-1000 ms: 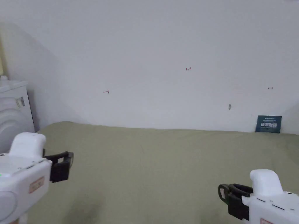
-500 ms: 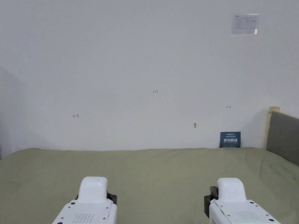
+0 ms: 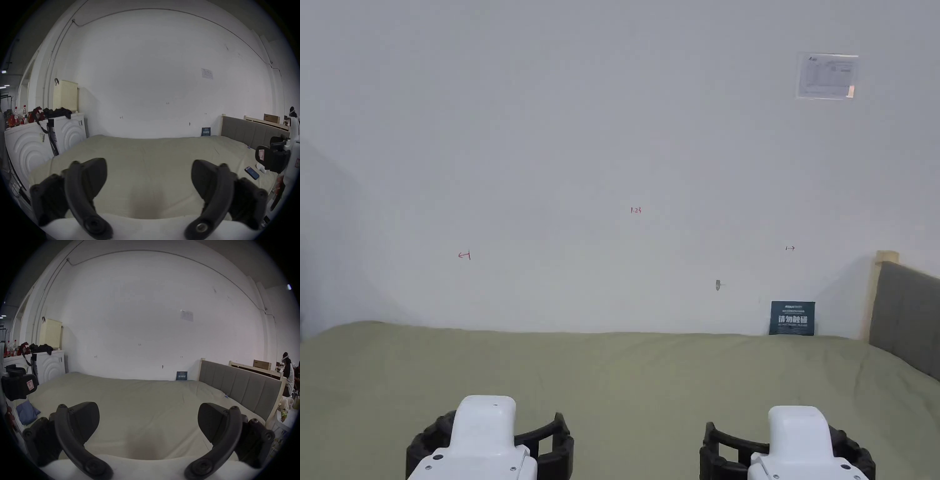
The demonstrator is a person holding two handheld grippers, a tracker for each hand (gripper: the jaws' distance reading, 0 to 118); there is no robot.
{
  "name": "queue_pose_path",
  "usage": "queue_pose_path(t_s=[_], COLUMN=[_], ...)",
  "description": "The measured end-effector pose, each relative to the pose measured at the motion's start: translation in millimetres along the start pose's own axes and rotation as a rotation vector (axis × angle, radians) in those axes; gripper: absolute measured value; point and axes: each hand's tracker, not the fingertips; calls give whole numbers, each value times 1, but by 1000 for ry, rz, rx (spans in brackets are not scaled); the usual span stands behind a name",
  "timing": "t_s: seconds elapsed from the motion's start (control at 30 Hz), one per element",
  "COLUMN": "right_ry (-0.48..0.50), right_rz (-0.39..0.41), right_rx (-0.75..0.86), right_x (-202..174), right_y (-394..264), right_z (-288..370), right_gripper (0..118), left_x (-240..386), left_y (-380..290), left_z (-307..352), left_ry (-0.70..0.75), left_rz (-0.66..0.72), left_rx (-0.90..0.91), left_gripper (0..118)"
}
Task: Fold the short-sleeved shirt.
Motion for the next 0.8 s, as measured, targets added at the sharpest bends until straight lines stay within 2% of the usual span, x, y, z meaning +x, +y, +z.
queue_pose_path(t_s=[0.07, 0.4, 0.43, 0.5, 0.57, 0.7, 0.8], right_ry=[-2, 9, 7, 83, 120, 109, 144], right_rz=[1, 11, 6, -79, -121, -76, -105], right_rx=[-1, 4, 6, 8, 38, 72, 59], right_x=[4, 9, 9, 15, 20, 15, 15], right_y=[5, 10, 12, 17, 21, 44, 60], right_z=[2, 13, 12, 13, 13, 23, 28], right_gripper=[118, 118, 118, 118, 118, 118, 118], left_x=[3, -2, -1, -4, -4, -7, -10], left_y=[5, 19, 20, 21, 22, 23, 26], left_z=[4, 6, 7, 7, 8, 7, 6], left_ry=[21, 19, 22, 15, 3, 15, 13], left_rz=[-13, 23, 17, 21, 34, 31, 47], left_rx=[29, 34, 34, 32, 33, 27, 17], left_gripper=[115, 115, 115, 115, 115, 115, 115])
